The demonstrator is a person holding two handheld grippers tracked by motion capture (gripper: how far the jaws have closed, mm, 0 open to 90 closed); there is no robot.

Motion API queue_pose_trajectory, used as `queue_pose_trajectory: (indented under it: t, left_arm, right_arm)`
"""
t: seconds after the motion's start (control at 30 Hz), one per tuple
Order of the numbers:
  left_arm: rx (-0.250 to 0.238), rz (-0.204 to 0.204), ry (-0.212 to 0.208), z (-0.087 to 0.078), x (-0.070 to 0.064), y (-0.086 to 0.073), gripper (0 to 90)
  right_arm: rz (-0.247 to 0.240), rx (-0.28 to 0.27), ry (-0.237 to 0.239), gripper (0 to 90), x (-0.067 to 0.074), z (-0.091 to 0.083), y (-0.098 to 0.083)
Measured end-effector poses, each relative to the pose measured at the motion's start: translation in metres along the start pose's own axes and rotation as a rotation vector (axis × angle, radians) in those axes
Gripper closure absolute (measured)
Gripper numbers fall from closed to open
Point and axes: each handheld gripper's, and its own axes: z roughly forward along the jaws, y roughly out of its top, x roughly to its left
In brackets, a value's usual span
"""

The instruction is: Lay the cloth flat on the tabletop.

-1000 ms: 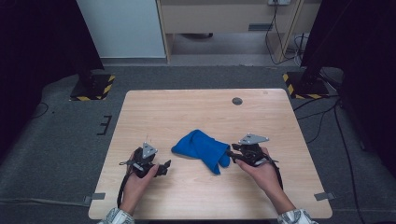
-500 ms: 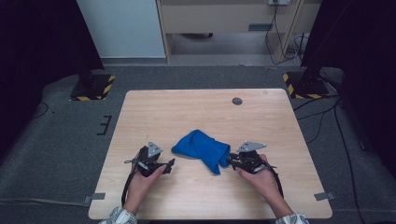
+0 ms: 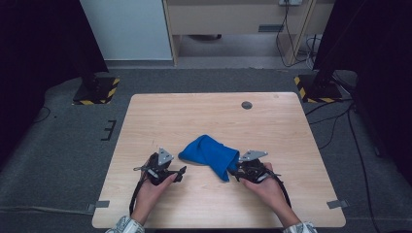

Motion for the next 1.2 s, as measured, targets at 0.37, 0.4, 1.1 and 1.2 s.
queue_pose_trajectory:
  t: [0.37, 0.4, 1.1, 1.2]
  left_arm:
    - [-0.006, -0.005, -0.011, 0.0, -0.001, 0.0, 17.9]
    - [-0.008, -0.002, -0.014, 0.0, -0.001, 0.001, 17.9]
    - [-0.083, 0.022, -0.049, -0.003, -0.02, 0.009, 17.3]
    - [-0.096, 0.012, -0.052, -0.005, -0.019, 0.009, 17.3]
  right_arm:
    - [0.003, -0.043, 0.009, 87.2, -0.002, -0.002, 0.006]
    - [-0.007, -0.056, 0.01, 87.2, -0.001, -0.003, 0.008]
    - [-0.143, -0.139, 0.082, 87.2, 0.045, 0.012, 0.08]
    - [-0.159, -0.137, 0.082, 87.2, 0.05, 0.019, 0.093]
